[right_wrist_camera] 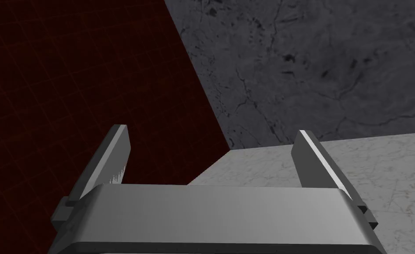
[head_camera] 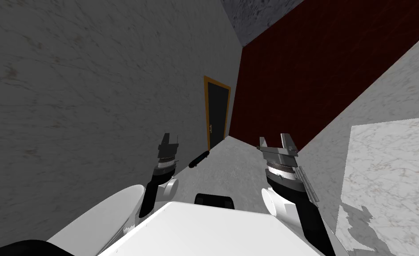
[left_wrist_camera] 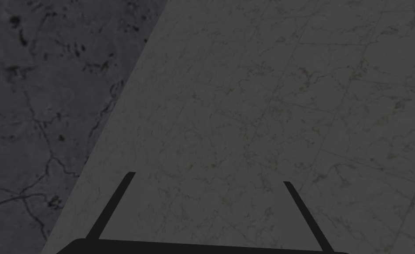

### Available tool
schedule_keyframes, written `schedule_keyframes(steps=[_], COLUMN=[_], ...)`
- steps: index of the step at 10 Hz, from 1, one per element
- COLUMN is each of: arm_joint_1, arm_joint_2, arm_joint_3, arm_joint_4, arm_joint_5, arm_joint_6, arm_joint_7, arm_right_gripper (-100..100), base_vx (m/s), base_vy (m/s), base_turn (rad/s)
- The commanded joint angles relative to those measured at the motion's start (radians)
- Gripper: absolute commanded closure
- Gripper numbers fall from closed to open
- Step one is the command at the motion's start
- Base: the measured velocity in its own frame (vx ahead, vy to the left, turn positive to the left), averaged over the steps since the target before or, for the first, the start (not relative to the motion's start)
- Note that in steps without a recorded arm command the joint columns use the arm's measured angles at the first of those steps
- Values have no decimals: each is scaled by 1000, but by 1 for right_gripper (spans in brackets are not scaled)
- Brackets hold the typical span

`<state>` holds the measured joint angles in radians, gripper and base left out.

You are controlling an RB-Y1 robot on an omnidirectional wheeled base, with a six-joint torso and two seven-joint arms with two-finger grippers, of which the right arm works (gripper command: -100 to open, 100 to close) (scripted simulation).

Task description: Pull the door open

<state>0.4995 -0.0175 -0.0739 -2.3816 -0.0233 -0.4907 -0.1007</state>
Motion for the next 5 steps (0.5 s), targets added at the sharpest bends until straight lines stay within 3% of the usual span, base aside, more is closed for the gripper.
schedule_keyframes(steps=[1, 3, 5], arm_joint_1=[-12, -28, -41], arm_joint_2=[-8, -16, -22], arm_joint_3=[-1, -2, -3], arm_joint_4=[31, 71, 105], arm_joint_5=[-10, -22, -33], arm_joint_6=[-7, -15, -23], arm_joint_7=[-19, -43, -64], arm_right_gripper=[-100, -100, -100], base_vx=[49, 106, 104], base_vy=[-35, -54, -47], base_turn=[150, 183, 106])
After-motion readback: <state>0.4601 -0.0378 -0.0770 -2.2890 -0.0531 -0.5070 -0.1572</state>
